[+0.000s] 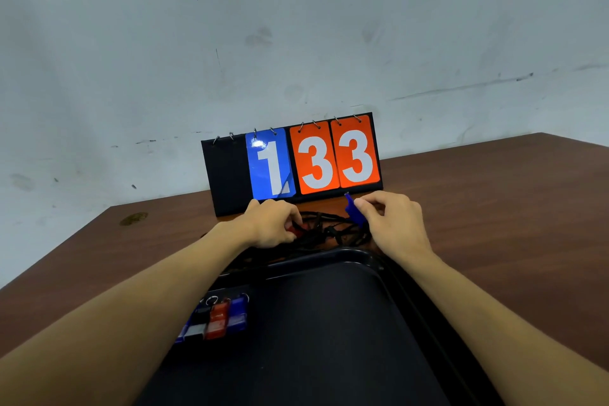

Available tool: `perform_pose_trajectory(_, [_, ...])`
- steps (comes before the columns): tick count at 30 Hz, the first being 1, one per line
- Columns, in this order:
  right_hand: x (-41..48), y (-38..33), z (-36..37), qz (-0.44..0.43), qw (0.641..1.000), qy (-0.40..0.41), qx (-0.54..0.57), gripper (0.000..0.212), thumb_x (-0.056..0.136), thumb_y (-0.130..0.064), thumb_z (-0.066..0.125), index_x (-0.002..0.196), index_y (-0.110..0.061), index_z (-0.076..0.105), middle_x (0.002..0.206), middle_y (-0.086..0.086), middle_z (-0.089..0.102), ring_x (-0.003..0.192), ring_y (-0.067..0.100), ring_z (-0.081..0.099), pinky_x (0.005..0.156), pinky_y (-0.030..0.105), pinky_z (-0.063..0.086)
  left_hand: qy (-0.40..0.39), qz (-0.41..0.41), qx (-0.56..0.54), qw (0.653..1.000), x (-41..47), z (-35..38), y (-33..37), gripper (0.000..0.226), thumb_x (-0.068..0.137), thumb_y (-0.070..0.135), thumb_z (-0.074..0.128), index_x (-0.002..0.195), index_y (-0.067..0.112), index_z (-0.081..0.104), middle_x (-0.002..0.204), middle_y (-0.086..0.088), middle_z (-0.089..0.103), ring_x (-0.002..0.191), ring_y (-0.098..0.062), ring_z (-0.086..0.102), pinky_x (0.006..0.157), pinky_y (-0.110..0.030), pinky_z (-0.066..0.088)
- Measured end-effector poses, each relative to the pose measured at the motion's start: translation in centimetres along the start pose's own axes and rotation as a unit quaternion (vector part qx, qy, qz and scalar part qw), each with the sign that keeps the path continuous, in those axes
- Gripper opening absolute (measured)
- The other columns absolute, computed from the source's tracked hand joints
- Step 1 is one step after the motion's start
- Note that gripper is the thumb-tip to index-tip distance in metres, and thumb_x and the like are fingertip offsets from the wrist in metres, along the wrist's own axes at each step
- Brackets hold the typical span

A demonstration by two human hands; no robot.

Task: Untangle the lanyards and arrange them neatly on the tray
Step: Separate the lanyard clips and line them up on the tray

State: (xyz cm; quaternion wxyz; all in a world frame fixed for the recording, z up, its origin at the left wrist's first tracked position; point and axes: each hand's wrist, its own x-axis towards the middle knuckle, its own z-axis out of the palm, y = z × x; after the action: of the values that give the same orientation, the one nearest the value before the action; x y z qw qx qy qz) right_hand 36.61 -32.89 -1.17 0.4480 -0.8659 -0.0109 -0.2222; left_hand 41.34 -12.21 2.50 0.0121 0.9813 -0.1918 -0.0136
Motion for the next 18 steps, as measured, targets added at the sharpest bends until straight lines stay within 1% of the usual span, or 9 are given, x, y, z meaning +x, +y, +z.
perform_pose_trajectory(1, [0.0,0.0,0.0,0.006,1.000,0.002,0.011,0.025,0.092,-0.030,0.059,0.111,-0.015,0.066,0.098,-0.002,0.066,0.092,0.008,0.056,0.061,0.004,0.036,0.005,0.000,0.000,1.000,0.1,0.0,0.0,0.031,0.090,0.029,0.061,0.120,0.025,0.057,0.109,0.000,0.061,0.106,-0.013,0.052,0.089,-0.027,0.030])
perform_pose_trajectory(4, [0.0,-0.1,0.1,0.018,0.998,0.015,0.053,0.025,0.090,-0.029,0.062,0.109,-0.014,0.067,0.099,0.000,0.069,0.093,0.012,0.064,0.061,0.005,0.038,0.013,-0.005,-0.019,1.000,0.2,-0.2,0.1,0.031,0.090,0.030,0.061,0.121,0.026,0.057,0.107,0.002,0.061,0.108,-0.010,0.049,0.090,-0.026,0.030])
perform_pose_trajectory(5, [0.0,-0.1,0.2,0.022,0.997,0.021,0.064,0.025,0.090,-0.029,0.063,0.110,-0.014,0.066,0.099,0.001,0.069,0.094,0.012,0.065,0.062,0.006,0.040,0.014,-0.013,-0.040,0.999,0.3,-0.4,0.1,0.032,0.090,0.028,0.061,0.121,0.025,0.056,0.105,0.004,0.061,0.108,-0.010,0.051,0.094,-0.027,0.032])
perform_pose_trajectory(7, [0.1,-0.1,0.2,0.029,0.995,0.034,0.088,0.026,0.089,-0.029,0.064,0.111,-0.015,0.065,0.100,0.001,0.070,0.094,0.012,0.066,0.064,0.008,0.041,0.014,-0.030,-0.095,0.995,0.3,-0.9,0.0,0.037,0.088,0.021,0.063,0.123,0.023,0.055,0.098,0.007,0.061,0.104,-0.012,0.055,0.104,-0.038,0.036])
perform_pose_trajectory(9, [0.2,-0.1,0.2,0.033,0.993,0.050,0.105,0.024,0.090,-0.028,0.063,0.110,-0.015,0.064,0.102,0.001,0.070,0.094,0.011,0.065,0.067,0.011,0.043,0.022,-0.045,-0.133,0.990,0.4,-1.6,-0.3,0.038,0.085,0.016,0.064,0.122,0.021,0.056,0.092,0.009,0.064,0.099,-0.014,0.059,0.106,-0.046,0.037])
perform_pose_trajectory(12, [0.4,-0.1,0.0,0.046,0.988,0.080,0.124,0.026,0.090,-0.025,0.063,0.114,-0.015,0.062,0.109,0.000,0.067,0.094,0.007,0.058,0.064,0.009,0.039,0.040,-0.065,-0.161,0.984,0.4,-2.5,-0.5,0.035,0.084,0.013,0.063,0.119,0.017,0.060,0.097,0.003,0.068,0.097,-0.016,0.061,0.102,-0.043,0.043])
perform_pose_trajectory(14, [0.5,-0.1,-0.2,0.053,0.985,0.094,0.137,0.029,0.090,-0.024,0.063,0.117,-0.015,0.059,0.112,0.001,0.065,0.097,0.007,0.055,0.062,0.007,0.037,0.046,-0.075,-0.144,0.986,0.4,-2.7,-0.5,0.028,0.086,0.015,0.062,0.114,0.019,0.064,0.108,-0.002,0.066,0.106,-0.018,0.058,0.100,-0.042,0.045])
perform_pose_trajectory(16, [0.4,-0.1,-0.2,0.039,0.986,0.096,0.129,0.029,0.090,-0.023,0.063,0.117,-0.016,0.058,0.114,0.001,0.064,0.101,0.009,0.056,0.070,0.010,0.043,0.066,-0.084,-0.097,0.990,0.2,-2.9,-0.4,0.026,0.088,0.018,0.061,0.113,0.021,0.065,0.116,-0.003,0.064,0.116,-0.020,0.052,0.104,-0.046,0.040])
perform_pose_trajectory(18, [0.2,-0.2,-0.2,0.017,0.989,0.090,0.117,0.028,0.090,-0.024,0.063,0.117,-0.017,0.058,0.113,-0.001,0.063,0.105,0.011,0.057,0.076,0.014,0.047,0.099,-0.091,-0.036,0.990,0.0,-3.0,-0.3,0.030,0.088,0.022,0.059,0.117,0.024,0.063,0.120,-0.003,0.063,0.117,-0.021,0.051,0.106,-0.043,0.033])
